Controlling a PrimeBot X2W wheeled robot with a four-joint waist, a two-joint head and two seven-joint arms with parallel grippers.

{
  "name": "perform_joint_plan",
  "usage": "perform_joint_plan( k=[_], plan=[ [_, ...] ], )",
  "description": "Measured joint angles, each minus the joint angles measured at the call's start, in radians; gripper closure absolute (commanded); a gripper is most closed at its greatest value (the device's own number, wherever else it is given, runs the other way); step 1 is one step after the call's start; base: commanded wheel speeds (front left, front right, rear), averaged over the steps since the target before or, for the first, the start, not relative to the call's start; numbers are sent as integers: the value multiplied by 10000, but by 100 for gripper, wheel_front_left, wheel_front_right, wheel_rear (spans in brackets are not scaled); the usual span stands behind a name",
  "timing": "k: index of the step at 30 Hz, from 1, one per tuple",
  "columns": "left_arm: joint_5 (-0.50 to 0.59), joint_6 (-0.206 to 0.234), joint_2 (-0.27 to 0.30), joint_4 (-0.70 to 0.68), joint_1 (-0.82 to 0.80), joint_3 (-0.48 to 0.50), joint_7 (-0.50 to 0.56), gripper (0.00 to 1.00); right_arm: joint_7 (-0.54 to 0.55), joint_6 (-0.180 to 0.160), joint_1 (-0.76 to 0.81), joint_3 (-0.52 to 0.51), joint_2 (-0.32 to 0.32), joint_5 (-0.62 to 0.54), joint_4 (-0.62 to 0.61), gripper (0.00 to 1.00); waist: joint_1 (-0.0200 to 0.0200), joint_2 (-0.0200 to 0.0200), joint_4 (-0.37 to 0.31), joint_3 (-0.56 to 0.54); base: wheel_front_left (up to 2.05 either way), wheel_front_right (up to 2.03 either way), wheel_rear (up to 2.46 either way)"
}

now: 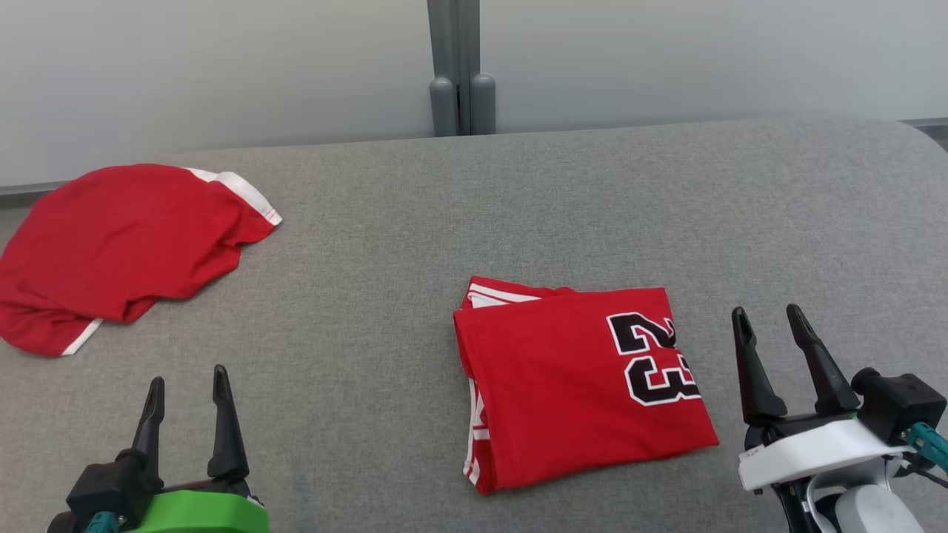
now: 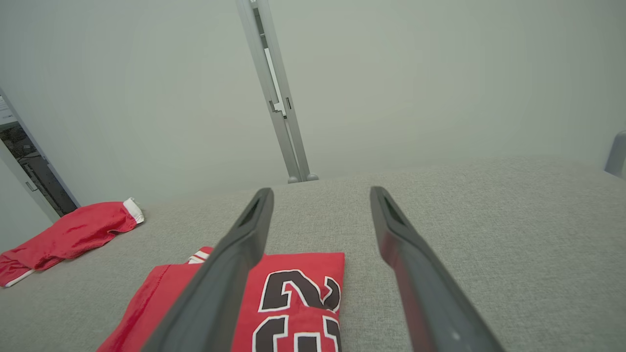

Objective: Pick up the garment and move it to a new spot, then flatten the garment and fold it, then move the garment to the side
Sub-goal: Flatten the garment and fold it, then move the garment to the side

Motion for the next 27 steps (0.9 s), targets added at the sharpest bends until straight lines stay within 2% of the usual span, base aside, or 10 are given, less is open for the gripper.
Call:
perform_joint_plan(
  k=[27],
  plan=[
    [291, -146, 0, 399, 59, -690, 0, 0, 0, 0, 622, 138, 412, -792, 61, 0, 0, 0, 7, -315, 0, 0, 0]
  ],
)
